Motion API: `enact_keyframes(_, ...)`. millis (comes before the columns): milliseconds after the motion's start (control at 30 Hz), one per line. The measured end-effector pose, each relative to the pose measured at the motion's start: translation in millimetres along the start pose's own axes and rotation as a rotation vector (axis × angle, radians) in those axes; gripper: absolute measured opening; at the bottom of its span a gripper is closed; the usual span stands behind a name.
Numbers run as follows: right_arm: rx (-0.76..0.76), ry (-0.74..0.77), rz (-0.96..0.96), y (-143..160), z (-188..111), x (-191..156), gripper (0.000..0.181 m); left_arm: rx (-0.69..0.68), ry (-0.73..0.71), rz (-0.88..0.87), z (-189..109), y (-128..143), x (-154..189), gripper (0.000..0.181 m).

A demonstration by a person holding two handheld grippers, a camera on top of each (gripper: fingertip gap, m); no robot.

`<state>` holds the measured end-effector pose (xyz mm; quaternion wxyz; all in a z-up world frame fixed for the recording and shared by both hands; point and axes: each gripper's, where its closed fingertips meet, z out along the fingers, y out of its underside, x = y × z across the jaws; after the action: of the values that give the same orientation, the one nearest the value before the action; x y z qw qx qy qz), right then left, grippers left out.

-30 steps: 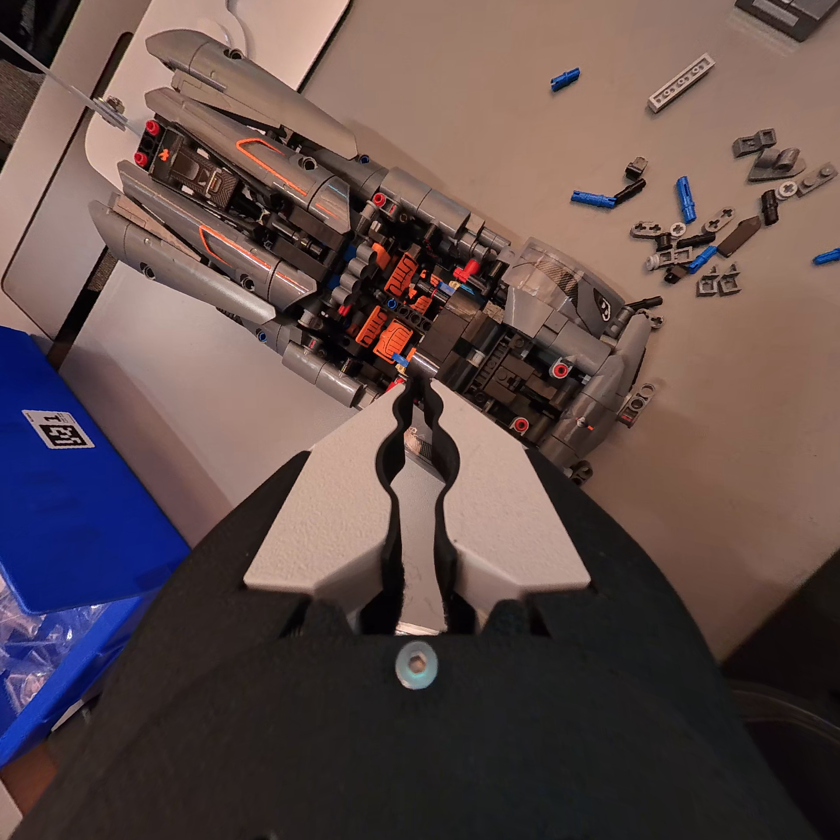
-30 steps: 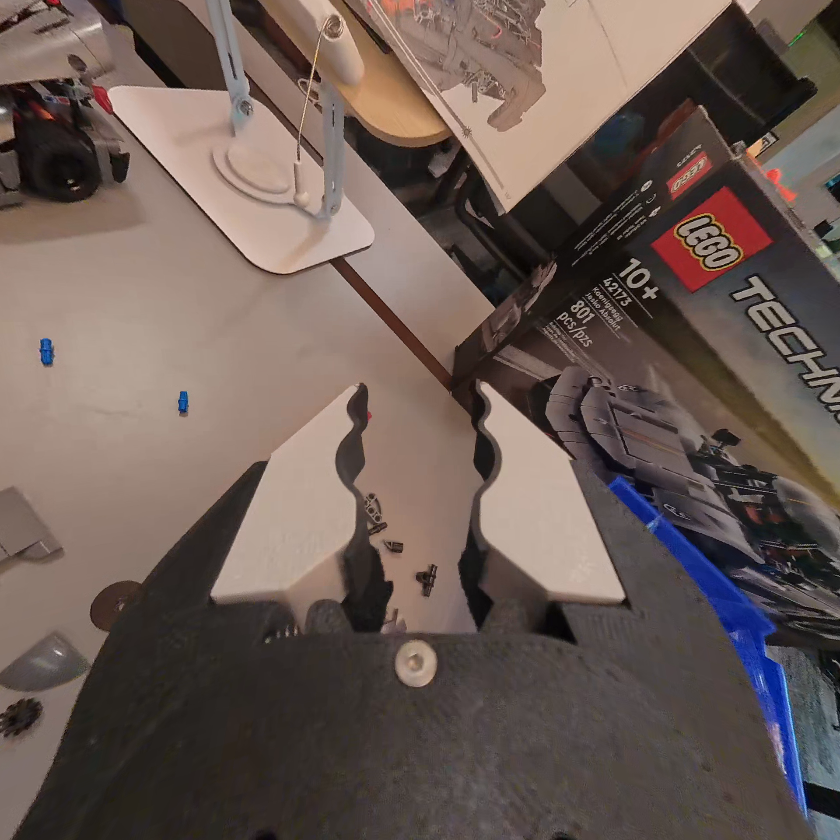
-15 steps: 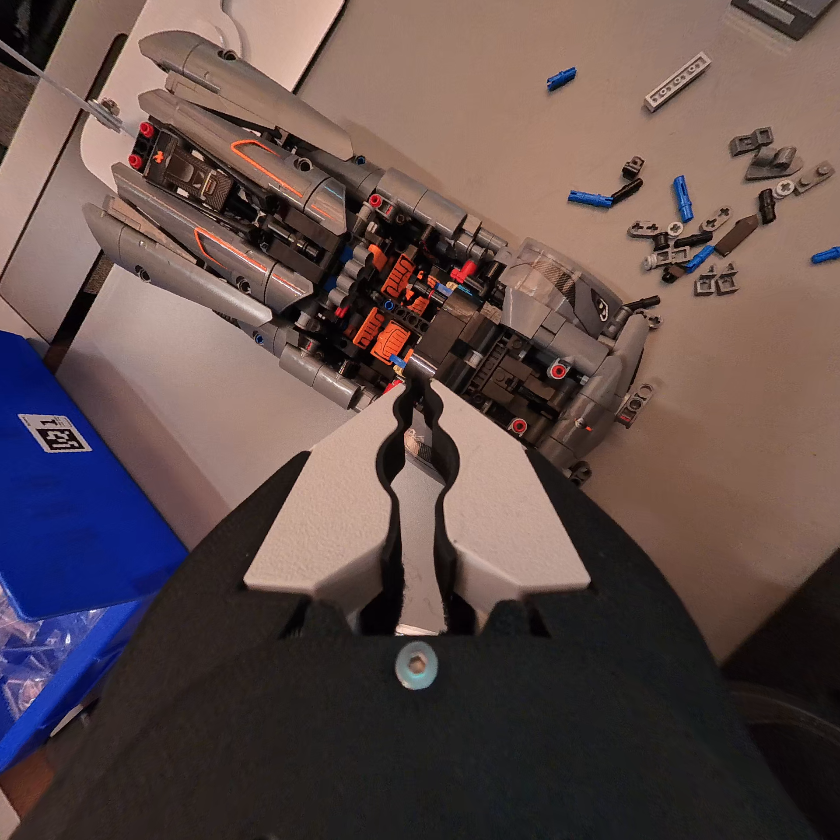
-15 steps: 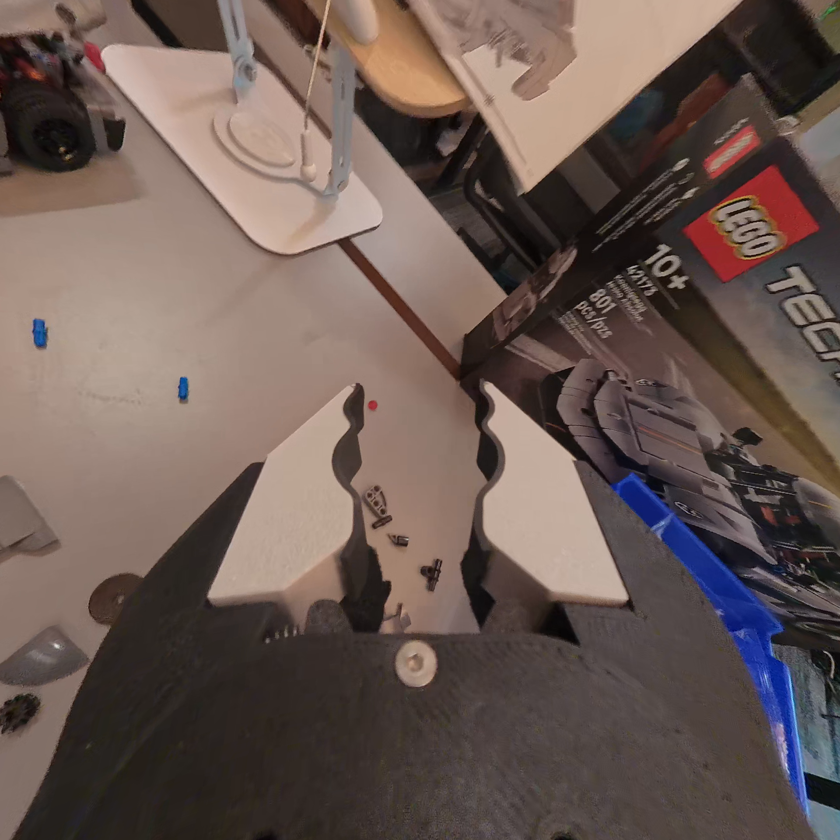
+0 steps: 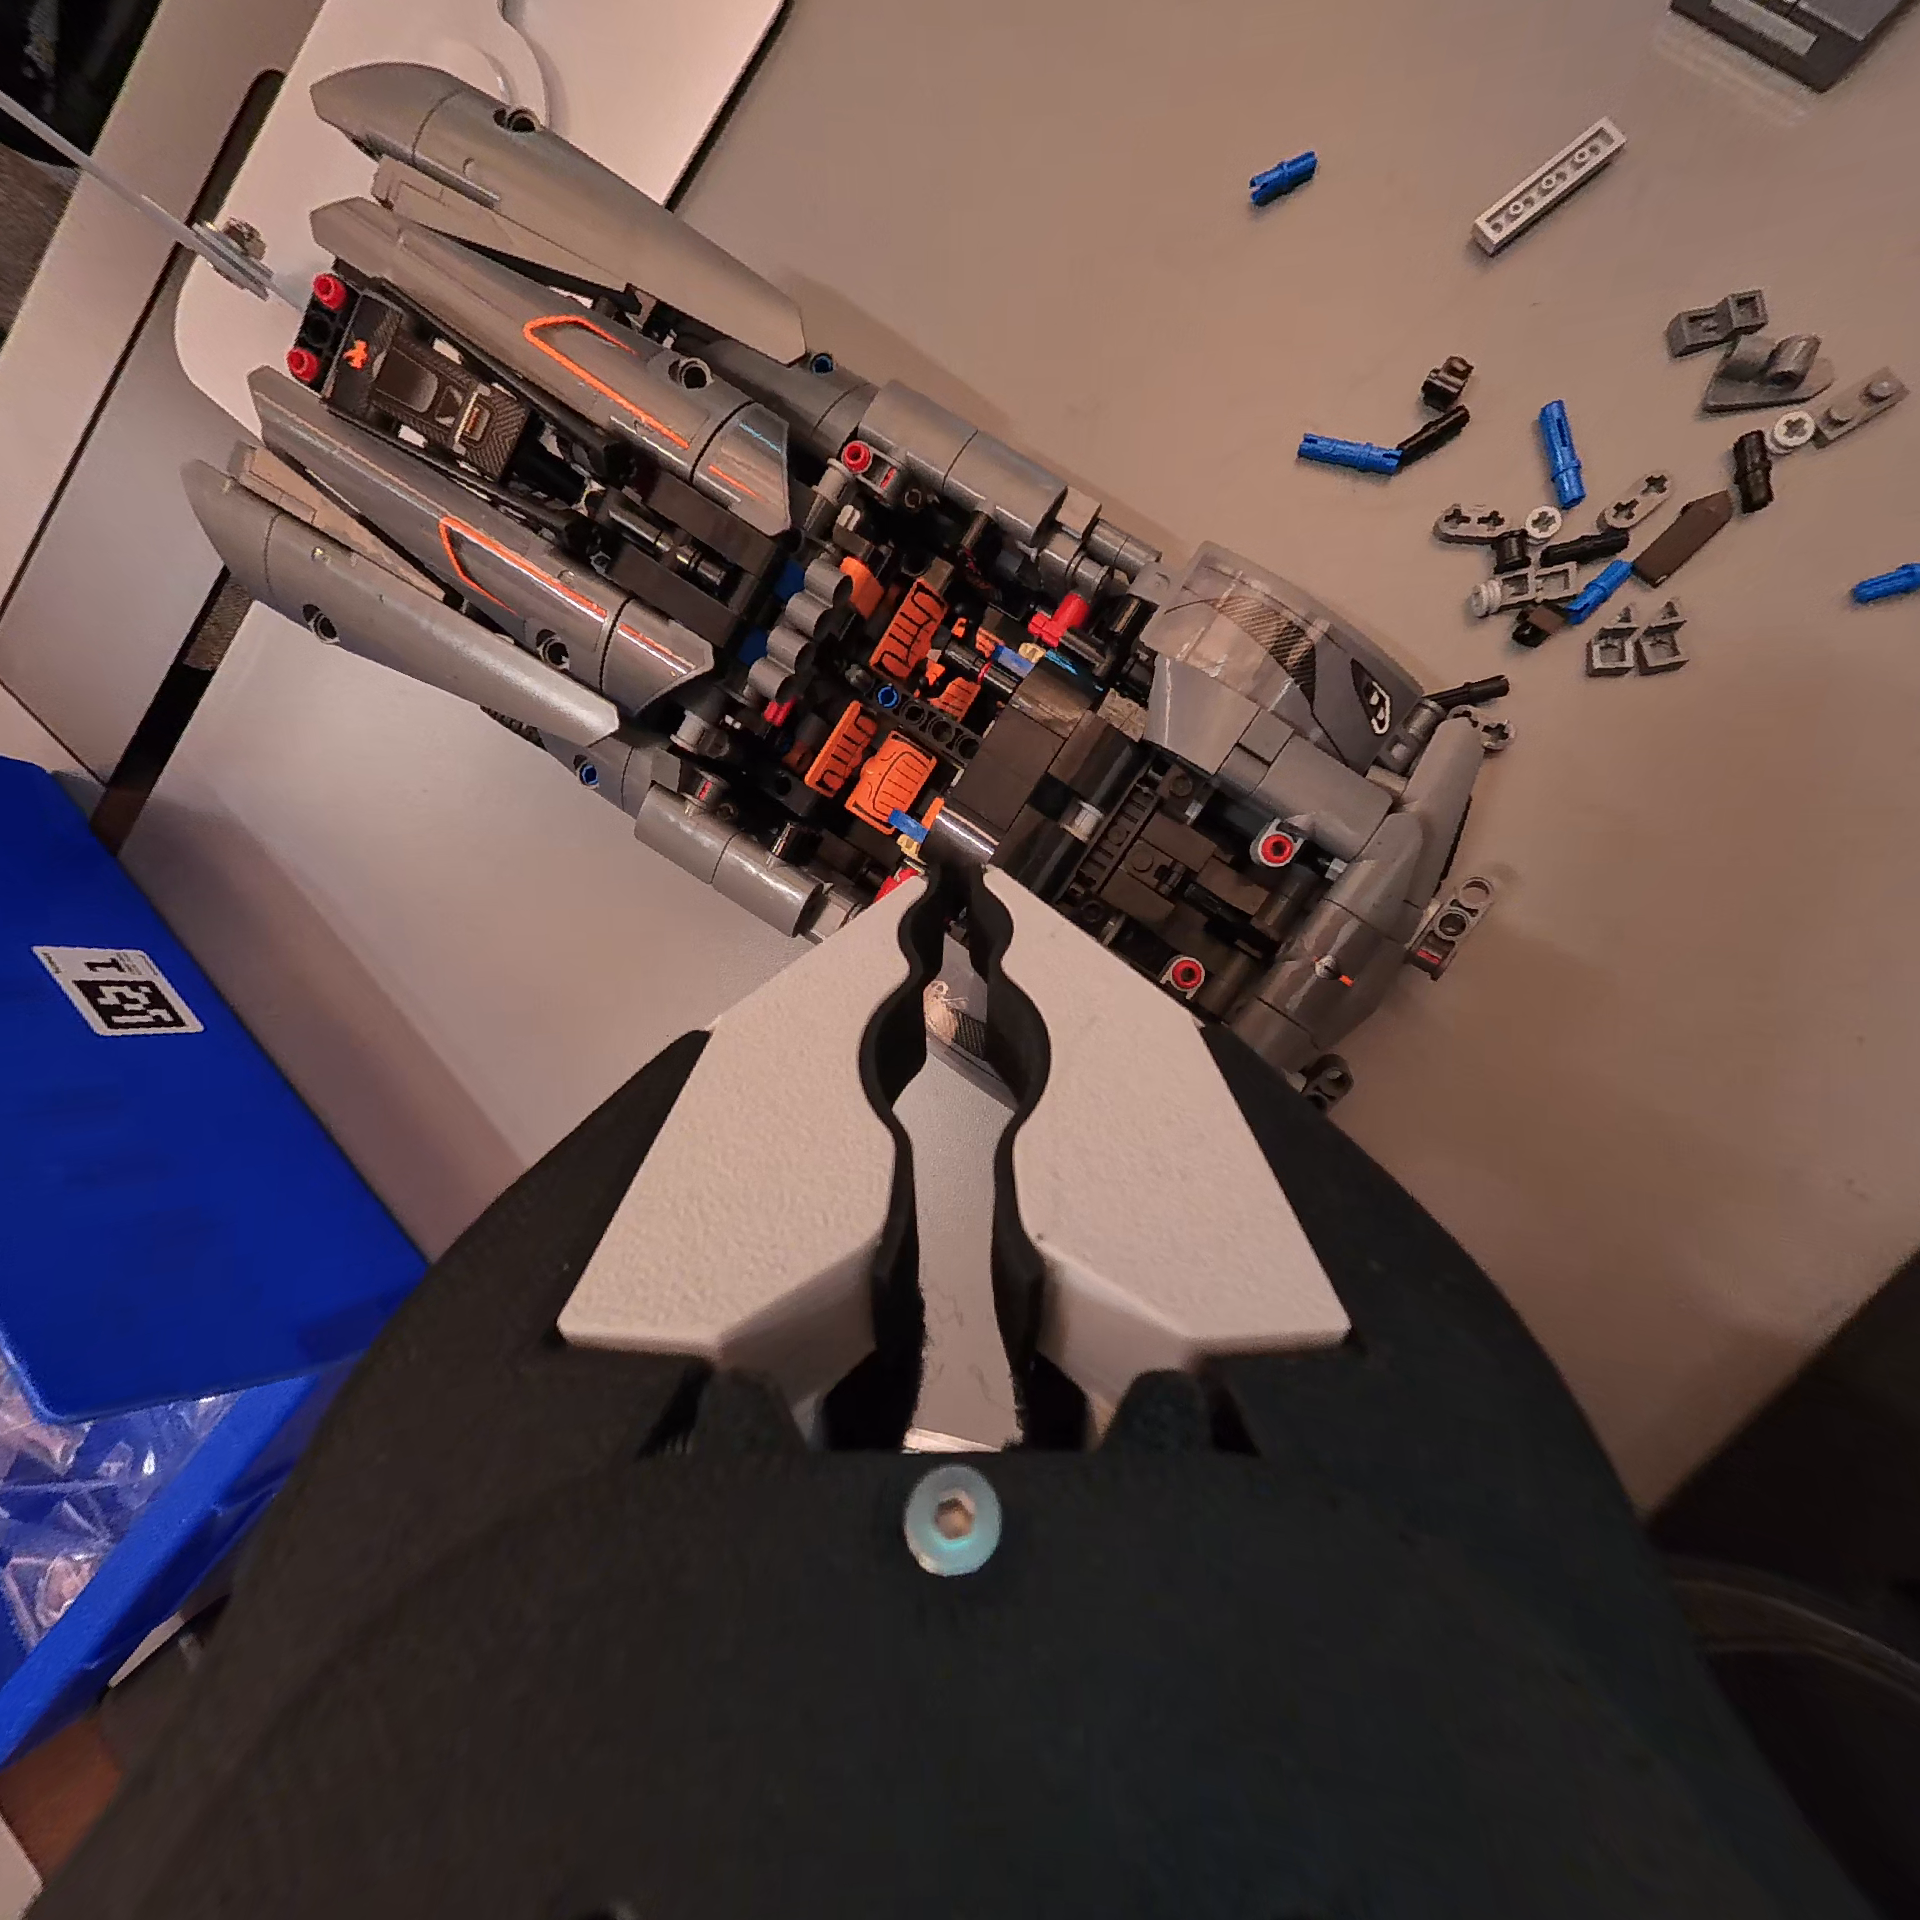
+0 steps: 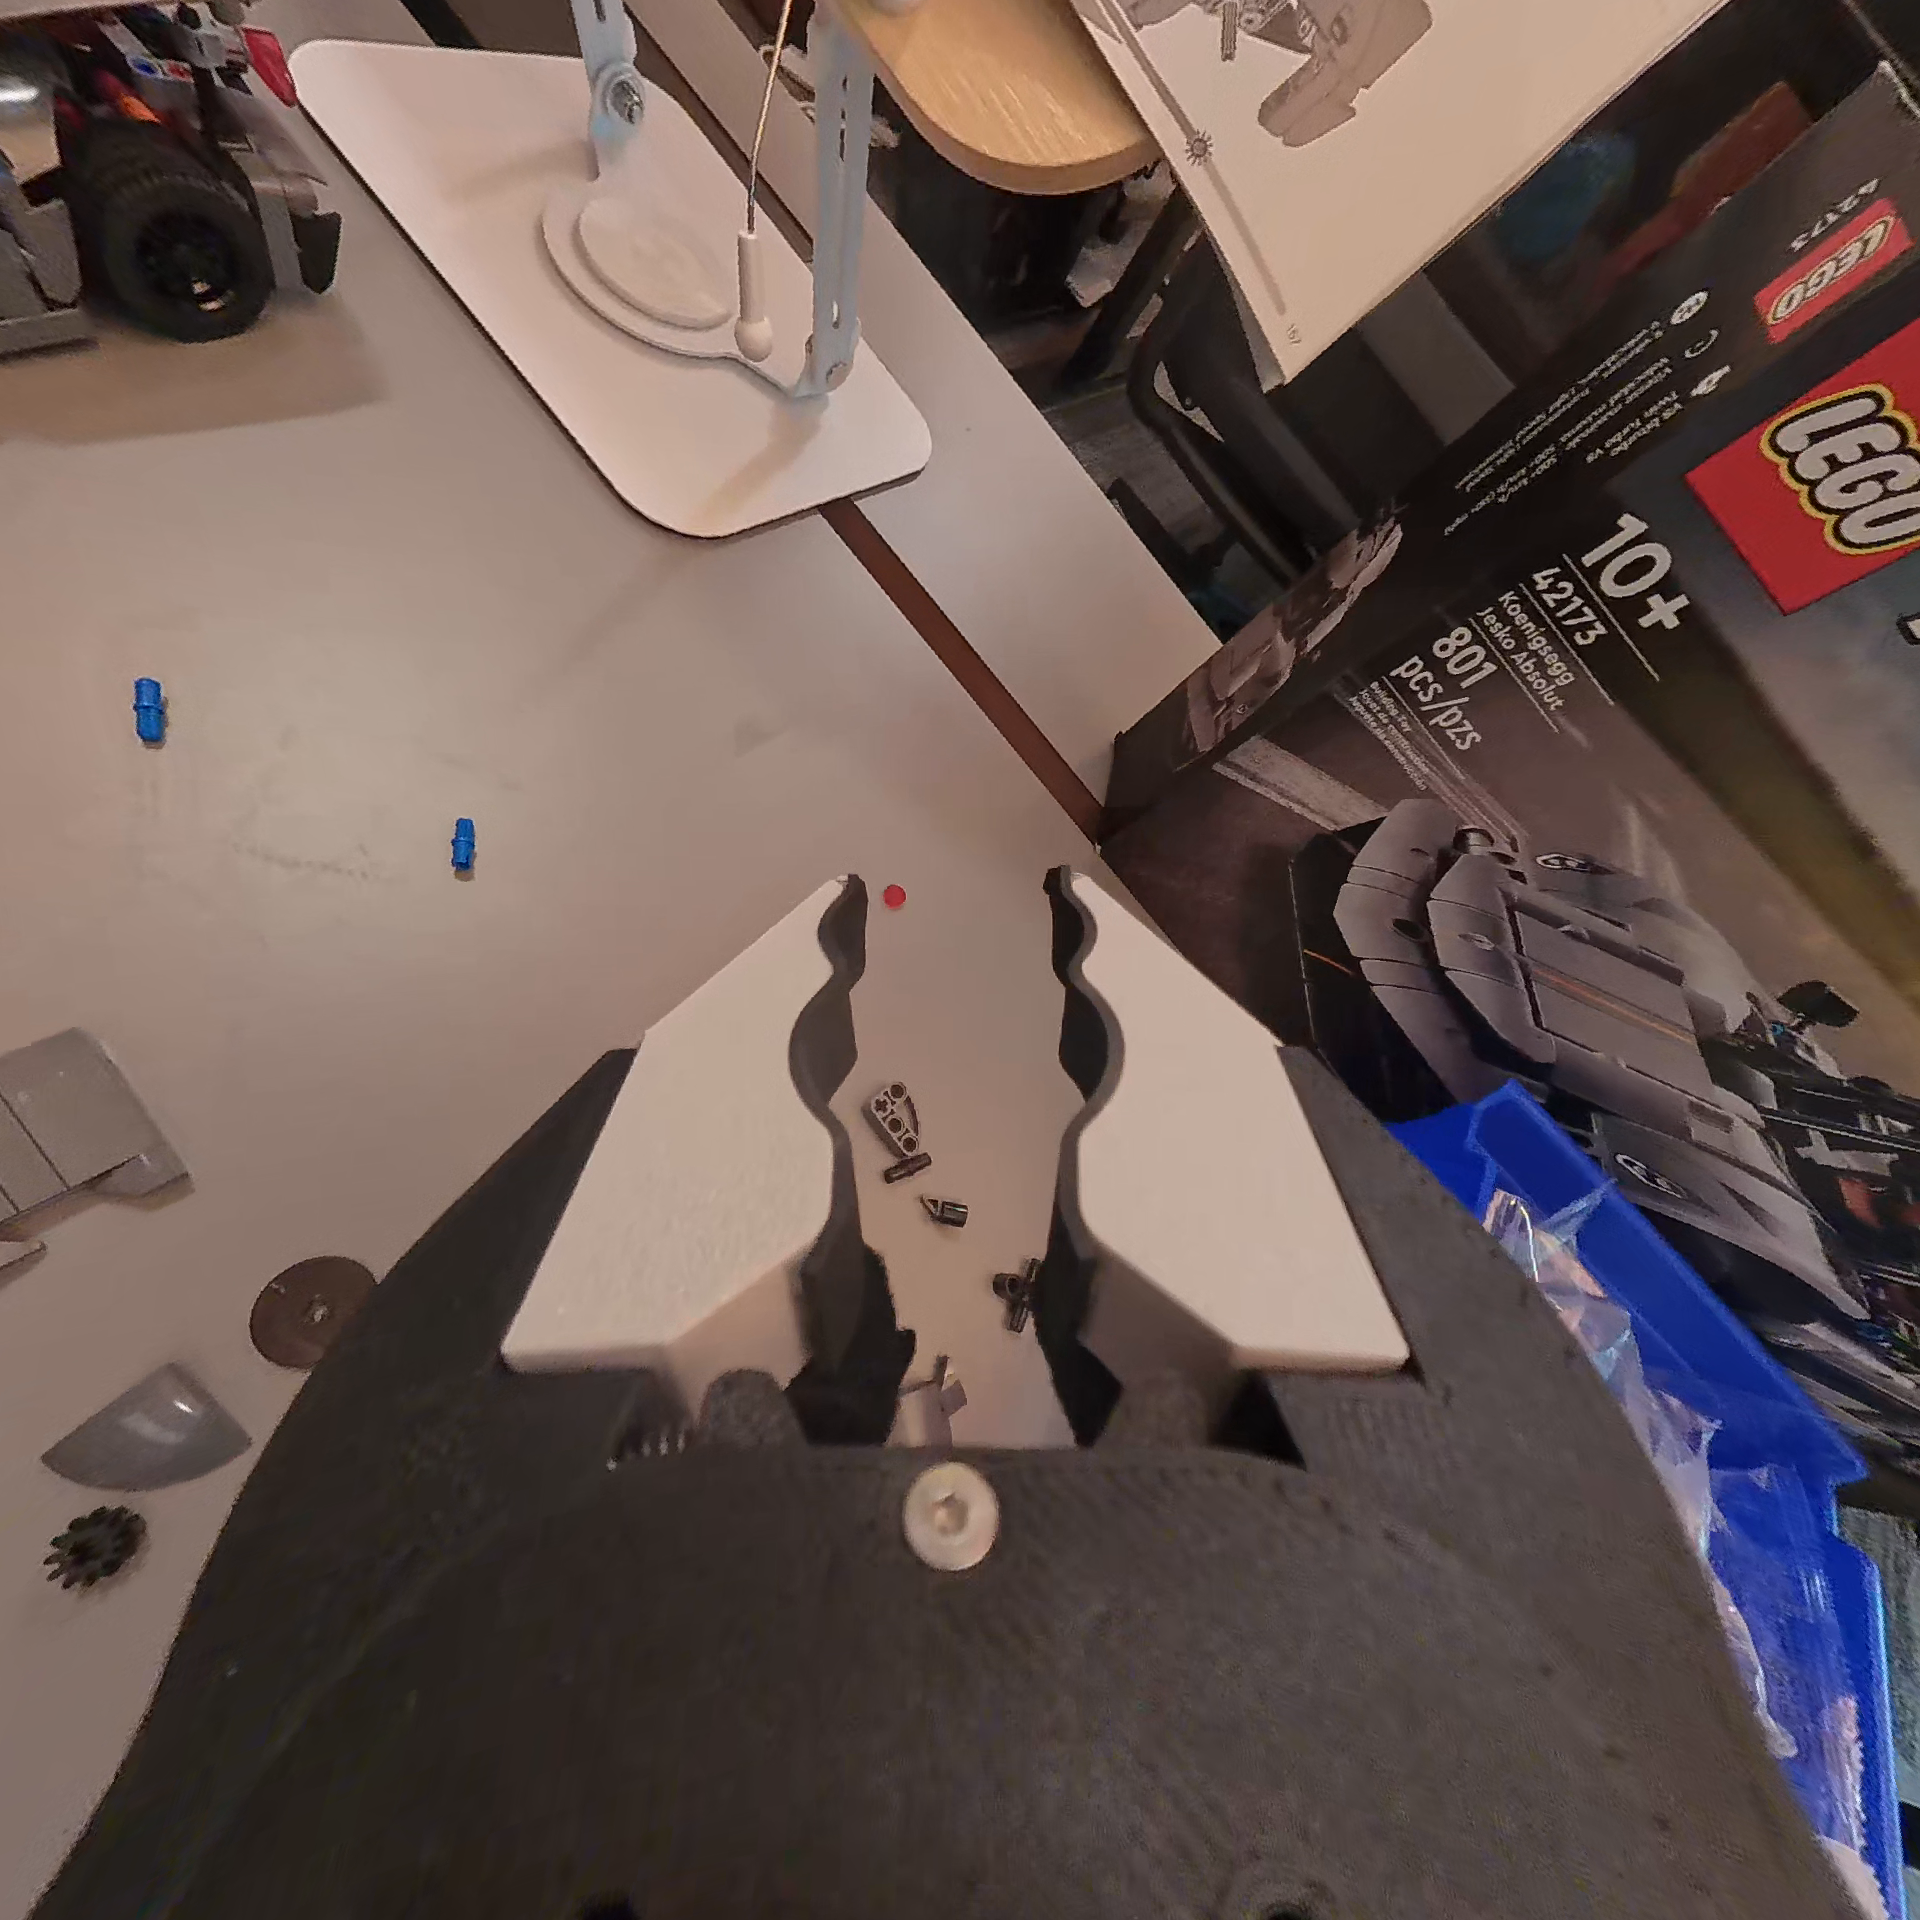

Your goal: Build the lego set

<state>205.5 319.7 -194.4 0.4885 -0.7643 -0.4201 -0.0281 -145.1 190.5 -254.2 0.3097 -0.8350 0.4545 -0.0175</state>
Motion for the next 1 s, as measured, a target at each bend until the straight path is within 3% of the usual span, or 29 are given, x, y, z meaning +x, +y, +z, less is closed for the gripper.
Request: enact_keyframes(1000, -0.035, -0.038, -0.031, 6.0, 5.4, -9.9, 0.034, -0.001, 0.000, 0.002, 0.3, -0.1, 0.1, 0.000)
